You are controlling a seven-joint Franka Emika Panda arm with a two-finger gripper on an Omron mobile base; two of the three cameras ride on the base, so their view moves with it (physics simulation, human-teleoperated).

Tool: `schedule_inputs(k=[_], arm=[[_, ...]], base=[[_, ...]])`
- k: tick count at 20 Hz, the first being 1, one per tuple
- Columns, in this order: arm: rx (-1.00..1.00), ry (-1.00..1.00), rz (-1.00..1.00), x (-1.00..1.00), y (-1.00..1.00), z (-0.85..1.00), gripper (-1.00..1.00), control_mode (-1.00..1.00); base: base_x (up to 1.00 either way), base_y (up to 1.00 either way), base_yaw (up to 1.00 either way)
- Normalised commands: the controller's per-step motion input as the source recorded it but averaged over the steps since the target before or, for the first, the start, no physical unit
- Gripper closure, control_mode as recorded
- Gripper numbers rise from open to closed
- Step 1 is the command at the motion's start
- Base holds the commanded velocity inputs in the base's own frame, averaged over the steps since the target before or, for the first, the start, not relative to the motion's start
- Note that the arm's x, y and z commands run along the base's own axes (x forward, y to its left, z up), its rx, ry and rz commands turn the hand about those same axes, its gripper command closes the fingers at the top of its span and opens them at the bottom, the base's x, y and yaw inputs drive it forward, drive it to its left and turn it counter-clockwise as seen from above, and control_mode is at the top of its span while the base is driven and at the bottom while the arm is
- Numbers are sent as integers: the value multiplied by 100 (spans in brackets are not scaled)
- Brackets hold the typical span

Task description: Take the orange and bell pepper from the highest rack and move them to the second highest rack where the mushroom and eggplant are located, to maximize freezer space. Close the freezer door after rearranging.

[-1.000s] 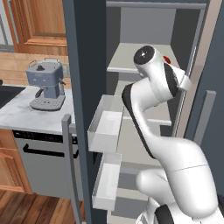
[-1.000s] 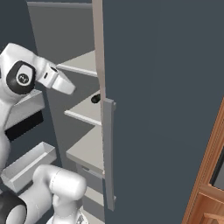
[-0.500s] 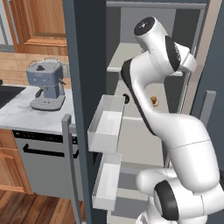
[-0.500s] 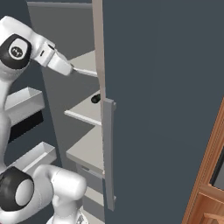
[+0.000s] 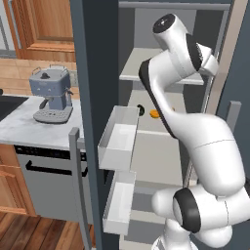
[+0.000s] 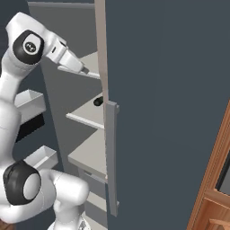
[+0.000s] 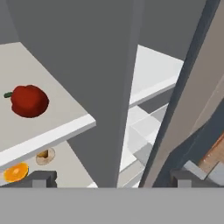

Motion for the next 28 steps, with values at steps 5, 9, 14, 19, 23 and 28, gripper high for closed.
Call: schedule_inputs(k=[5,9,14,19,23,28], arm=[[0,-2,0,40,0,-5,-100,-100],[5,0,0,44,-5,-1,-100,-100],[15,0,0,42,-15,0,-100,-100],[14,0,0,43,-17,-4,-100,-100],[7,0,0,37,-14,-6,-100,-100],[2,0,0,21,-13,-4,-100,-100]], base=[[0,0,0],[0,0,0],[0,0,0],[0,0,0],[0,0,0],[0,0,0]])
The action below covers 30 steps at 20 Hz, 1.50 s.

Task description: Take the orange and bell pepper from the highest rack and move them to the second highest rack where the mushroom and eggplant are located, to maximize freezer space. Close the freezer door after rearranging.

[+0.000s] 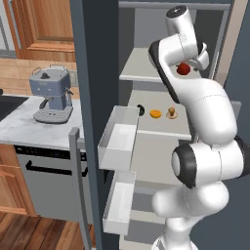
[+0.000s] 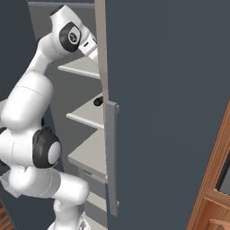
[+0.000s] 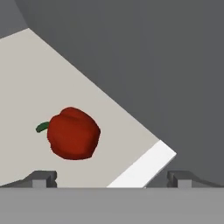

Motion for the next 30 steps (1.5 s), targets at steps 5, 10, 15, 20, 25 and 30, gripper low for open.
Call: schedule_inputs(k=[5,10,15,20,25,30], arm=[[1,0,0,16,-13,-6,-100,-100],[0,0,0,10,-8,-7,-100,-100],[0,0,0,23,-7,-11,-100,-100],[2,0,0,32,-7,-12,-100,-100],[3,0,0,31,-10,-12,-100,-100],[1,0,0,7,-12,-7,-100,-100]], base=[[0,0,0],[0,0,0],[0,0,0],[0,0,0],[0,0,0],[0,0,0]])
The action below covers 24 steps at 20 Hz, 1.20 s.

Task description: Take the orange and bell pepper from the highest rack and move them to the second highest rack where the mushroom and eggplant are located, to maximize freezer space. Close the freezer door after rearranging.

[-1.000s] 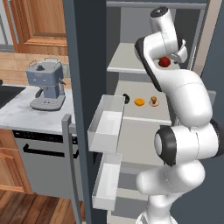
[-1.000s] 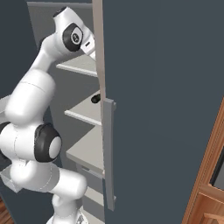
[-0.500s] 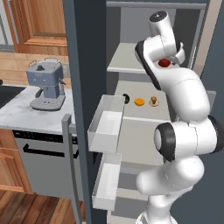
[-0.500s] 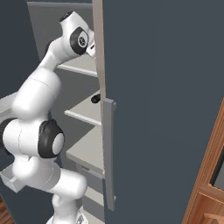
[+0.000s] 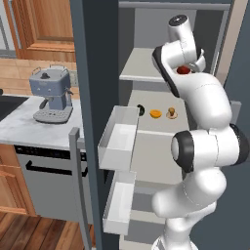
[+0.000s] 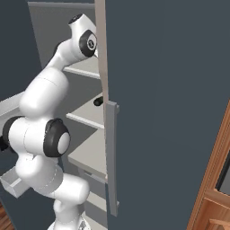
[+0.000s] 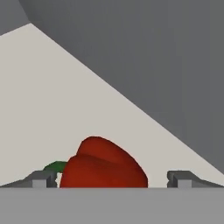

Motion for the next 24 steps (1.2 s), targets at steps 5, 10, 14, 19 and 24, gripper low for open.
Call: schedule_inputs(k=[5,10,14,19,24], arm=[[0,0,0,0,-3,-8,-100,-100],[0,0,2,0,0,-15,-100,-100],[0,0,3,0,0,-24,-100,-100],[0,0,2,0,0,-21,100,-100],[0,-2,2,-7,0,-14,100,-100]], base=[[0,0,0],[0,0,0],[0,0,0],[0,0,0],[0,0,0]])
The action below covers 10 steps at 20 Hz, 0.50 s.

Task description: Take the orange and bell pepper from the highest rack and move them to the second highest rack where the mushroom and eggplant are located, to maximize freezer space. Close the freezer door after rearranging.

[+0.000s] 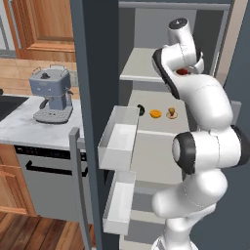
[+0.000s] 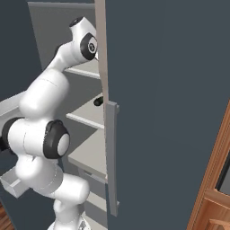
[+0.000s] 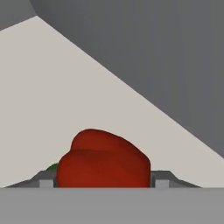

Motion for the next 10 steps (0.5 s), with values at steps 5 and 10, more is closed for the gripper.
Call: schedule_inputs(k=[5,10], arm=[[0,-7,0,-53,19,-24,100,-100],[0,-6,0,-78,24,-13,100,-100]], base=[[0,0,0],[0,0,0]])
